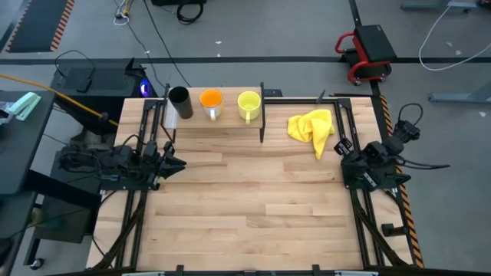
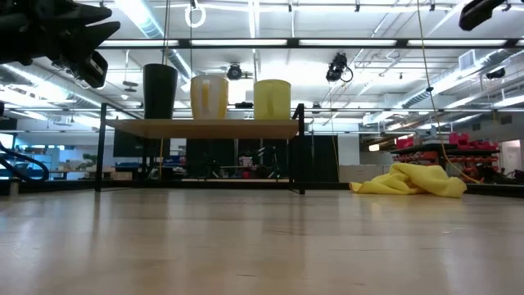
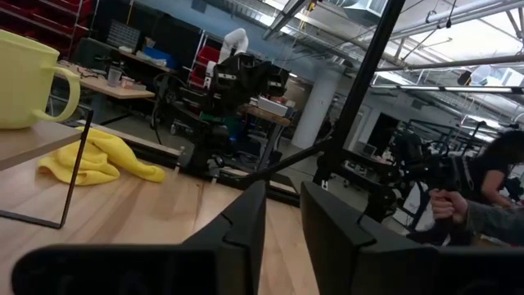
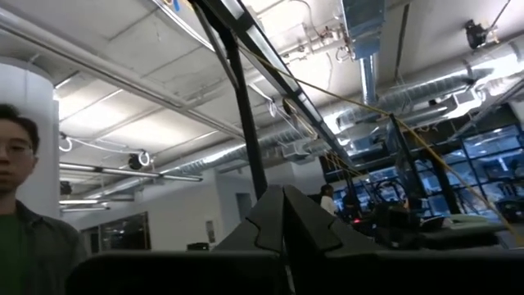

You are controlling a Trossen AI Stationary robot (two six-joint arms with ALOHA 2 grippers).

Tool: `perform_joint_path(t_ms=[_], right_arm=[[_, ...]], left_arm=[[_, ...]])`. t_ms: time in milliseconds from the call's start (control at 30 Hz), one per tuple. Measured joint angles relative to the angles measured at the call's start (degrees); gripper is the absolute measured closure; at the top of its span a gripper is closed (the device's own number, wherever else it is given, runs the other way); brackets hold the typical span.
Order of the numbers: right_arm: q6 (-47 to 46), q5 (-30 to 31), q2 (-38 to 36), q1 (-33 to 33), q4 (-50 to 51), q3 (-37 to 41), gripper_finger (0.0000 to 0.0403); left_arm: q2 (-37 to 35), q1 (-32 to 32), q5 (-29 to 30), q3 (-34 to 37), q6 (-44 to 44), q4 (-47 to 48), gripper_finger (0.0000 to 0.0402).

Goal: Stack small to large cups/mugs on shelf
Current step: Return to Home Position

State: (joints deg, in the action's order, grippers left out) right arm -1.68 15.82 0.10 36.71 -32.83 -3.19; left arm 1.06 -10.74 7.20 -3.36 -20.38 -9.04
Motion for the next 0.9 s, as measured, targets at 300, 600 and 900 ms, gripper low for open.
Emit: perform_joint_path(t_ms=[300,600,900], right_arm=[[0.08,-0.70,0.00,-5.94,1.44,0.12,0.0389],[-0.85,-0.82,0.00,-13.95,9.68,0.12,0.0389],[-4.72,0.93,0.00,-22.46,22.80,0.12,0.0389]], left_arm=[[0.00,0.00,0.00,-0.02,0.02,0.14,0.0317],[0.00,0.00,0.26,-0.07,0.67,6.09,0.0317],[0.04,0.02,1.03,-0.07,2.30,11.13,0.0313]])
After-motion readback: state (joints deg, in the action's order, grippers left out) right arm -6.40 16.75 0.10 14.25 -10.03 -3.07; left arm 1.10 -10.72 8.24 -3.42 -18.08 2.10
